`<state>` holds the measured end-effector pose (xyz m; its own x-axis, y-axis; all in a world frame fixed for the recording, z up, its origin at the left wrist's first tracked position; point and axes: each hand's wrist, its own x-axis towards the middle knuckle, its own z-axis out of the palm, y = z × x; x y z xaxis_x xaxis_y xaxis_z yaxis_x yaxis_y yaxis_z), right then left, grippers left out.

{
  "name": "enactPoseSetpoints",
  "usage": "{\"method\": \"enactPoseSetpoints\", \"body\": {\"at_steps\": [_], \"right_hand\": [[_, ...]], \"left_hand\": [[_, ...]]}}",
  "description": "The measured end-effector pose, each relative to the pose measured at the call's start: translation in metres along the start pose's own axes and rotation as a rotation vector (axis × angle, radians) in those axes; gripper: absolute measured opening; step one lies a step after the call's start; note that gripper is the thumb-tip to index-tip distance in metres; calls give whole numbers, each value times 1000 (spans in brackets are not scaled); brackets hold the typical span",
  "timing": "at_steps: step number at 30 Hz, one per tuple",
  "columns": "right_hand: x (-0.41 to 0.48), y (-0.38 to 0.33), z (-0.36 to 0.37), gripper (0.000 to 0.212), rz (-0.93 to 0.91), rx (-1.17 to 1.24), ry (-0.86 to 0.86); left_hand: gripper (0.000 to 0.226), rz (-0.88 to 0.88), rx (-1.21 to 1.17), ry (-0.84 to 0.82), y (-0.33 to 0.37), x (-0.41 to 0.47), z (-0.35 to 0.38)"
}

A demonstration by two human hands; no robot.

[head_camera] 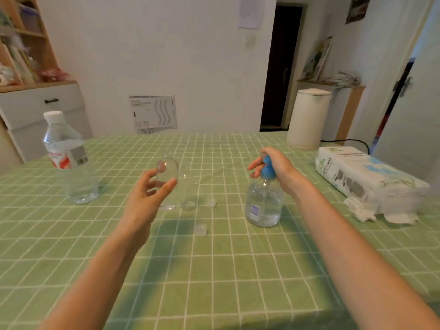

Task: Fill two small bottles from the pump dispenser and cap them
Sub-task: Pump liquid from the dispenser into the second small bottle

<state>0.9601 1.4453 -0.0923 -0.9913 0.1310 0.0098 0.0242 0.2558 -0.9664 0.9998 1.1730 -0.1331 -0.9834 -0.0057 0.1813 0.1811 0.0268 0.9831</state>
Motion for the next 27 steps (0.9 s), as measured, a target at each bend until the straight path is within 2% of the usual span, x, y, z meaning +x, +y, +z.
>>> {"method": "enactPoseSetpoints", "body": {"at_steps": [4,10,24,27], "right_hand": [[1,-1,1,47,13,22,7],[-1,-2,2,47,21,5,14],[0,-1,1,48,27,-4,14],[-1,-1,1,48,31,8,12]], "left_hand": [[44,-42,25,60,-21,13,-23],[51,-111,72,88,-44,23,-31],[46,-170,64,124,-53,24,-28],[50,-156,96,121,-53,23,-27]]}}
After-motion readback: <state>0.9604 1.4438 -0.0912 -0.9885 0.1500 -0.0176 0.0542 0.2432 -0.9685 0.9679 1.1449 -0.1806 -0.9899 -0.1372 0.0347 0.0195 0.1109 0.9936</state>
